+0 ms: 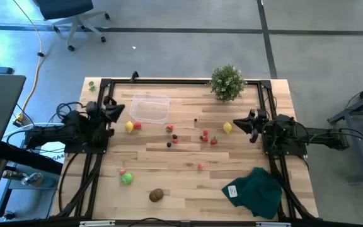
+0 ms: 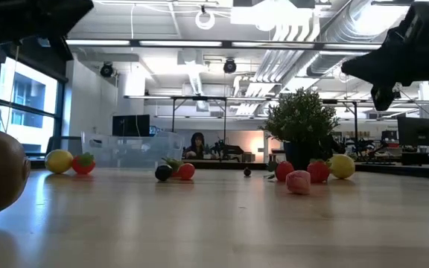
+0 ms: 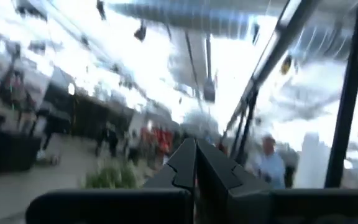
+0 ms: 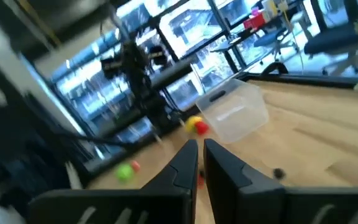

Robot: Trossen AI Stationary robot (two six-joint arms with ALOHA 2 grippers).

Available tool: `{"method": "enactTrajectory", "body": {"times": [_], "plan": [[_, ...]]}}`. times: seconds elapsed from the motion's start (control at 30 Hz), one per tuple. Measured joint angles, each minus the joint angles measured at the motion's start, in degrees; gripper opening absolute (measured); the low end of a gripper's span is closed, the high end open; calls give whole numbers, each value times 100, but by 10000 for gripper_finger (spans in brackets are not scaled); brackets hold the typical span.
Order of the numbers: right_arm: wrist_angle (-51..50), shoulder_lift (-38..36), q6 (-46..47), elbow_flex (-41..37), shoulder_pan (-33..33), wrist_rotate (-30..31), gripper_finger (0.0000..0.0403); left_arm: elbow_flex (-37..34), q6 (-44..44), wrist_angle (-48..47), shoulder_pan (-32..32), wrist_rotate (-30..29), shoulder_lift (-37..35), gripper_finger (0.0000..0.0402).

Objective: Pick and placing Produce into tupperware
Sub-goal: Prepare the transparent bin

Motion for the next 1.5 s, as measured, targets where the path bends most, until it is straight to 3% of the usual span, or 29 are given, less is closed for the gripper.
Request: {"method": "enactTrajectory", "body": {"times": [0.13, 0.27, 0.47, 0.63, 0.77, 0.93, 1.03, 1.3, 1.5], "plan": [[148, 0, 912, 0, 0, 365, 19, 61, 720, 690, 0, 4, 0, 3], [298, 1, 1010, 0, -2, 666, 19, 602, 1421, 72, 0, -15, 133, 3], [386, 0, 1011, 0, 0, 654, 19, 2050, 1794, -2512, 2, -460, 1160, 3], [383, 0, 1027, 0, -1, 650, 19, 3309, 1273, -4978, 290, -761, 2770, 3], [383, 0, 1045, 0, -1, 648, 19, 4030, 1048, -6149, 1214, -16, 4149, 3], [380, 0, 1163, 0, 0, 590, 19, 4769, 1717, -6432, 2347, 1542, 5819, 3], [380, 0, 1180, 0, -2, 497, 19, 5258, 2215, -6507, 2664, 2102, 6751, 3], [313, 0, 1312, 0, -2, 326, 19, 6756, 3501, -8018, 2699, 2013, 8710, 3], [212, 0, 1309, 0, -2, 319, 19, 7084, 3943, -8225, 2699, 2052, 9550, 3]]}}
